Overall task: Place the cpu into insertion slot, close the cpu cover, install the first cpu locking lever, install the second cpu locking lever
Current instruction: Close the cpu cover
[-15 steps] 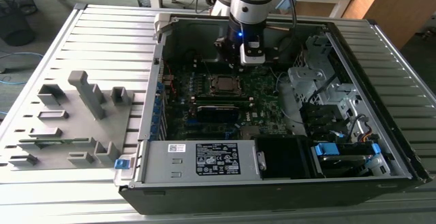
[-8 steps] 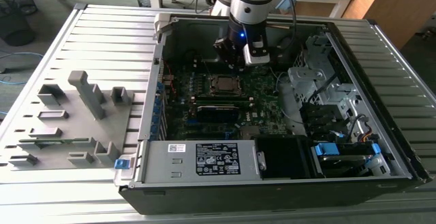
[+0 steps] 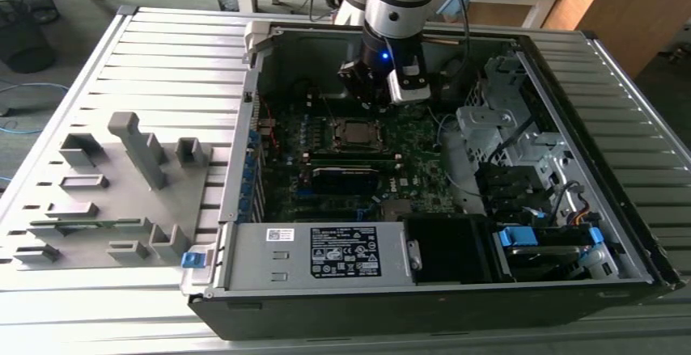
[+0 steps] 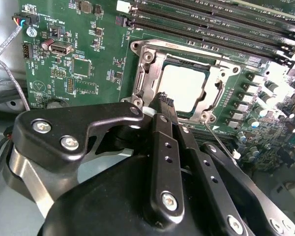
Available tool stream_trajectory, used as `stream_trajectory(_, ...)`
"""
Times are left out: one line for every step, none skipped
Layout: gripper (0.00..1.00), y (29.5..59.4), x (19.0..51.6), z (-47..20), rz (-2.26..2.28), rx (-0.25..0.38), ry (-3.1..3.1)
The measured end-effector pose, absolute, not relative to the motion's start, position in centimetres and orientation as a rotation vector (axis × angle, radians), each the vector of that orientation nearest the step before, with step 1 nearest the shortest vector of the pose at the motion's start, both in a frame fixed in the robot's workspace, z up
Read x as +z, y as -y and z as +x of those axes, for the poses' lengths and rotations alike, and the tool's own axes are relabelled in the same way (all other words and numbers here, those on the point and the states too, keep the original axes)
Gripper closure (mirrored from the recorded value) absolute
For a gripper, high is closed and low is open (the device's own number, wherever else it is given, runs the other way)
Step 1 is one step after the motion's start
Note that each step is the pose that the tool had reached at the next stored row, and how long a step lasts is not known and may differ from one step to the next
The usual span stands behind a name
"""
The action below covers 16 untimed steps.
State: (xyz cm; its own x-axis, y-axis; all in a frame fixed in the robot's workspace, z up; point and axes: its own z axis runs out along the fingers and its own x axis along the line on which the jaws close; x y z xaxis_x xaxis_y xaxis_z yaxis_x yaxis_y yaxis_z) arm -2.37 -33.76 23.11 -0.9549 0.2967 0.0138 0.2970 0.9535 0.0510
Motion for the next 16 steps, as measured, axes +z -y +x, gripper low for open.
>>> stream_trajectory(0.89, 33.76, 23.1, -2.37, -0.471, -0.082, 3.099)
stream_trajectory(0.89, 33.76, 23.11, -2.37, -0.471, -0.082, 3.099)
stream_trajectory(0.89, 33.76, 23.11, -2.37, -0.471, -0.082, 3.099)
stream_trajectory(0.89, 33.76, 23.1, -2.37, -0.471, -0.082, 3.099)
stream_trajectory(0.89, 33.76, 23.11, -2.37, -0.471, -0.082, 3.099)
stream_trajectory(0.89, 33.76, 23.1, -2.37, -0.471, -0.082, 3.099)
stream_trajectory(0.89, 33.76, 23.11, -2.37, -0.469, -0.082, 3.099)
stream_trajectory(0.89, 33.76, 23.11, -2.37, -0.464, -0.082, 3.1)
stream_trajectory(0.89, 33.76, 23.11, -2.37, -0.457, -0.082, 3.101)
stream_trajectory(0.89, 33.76, 23.11, -2.37, -0.447, -0.082, 3.102)
stream_trajectory(0.89, 33.76, 23.11, -2.37, -0.433, -0.082, 3.104)
stream_trajectory(0.89, 33.76, 23.11, -2.37, -0.417, -0.082, 3.106)
stream_trajectory(0.89, 33.76, 23.1, -2.37, -0.397, -0.082, 3.108)
stream_trajectory(0.89, 33.76, 23.1, -2.37, -0.378, -0.082, 3.11)
stream_trajectory(0.89, 33.76, 23.1, -2.37, -0.358, -0.082, 3.112)
stream_trajectory(0.89, 33.76, 23.1, -2.37, -0.335, -0.082, 3.114)
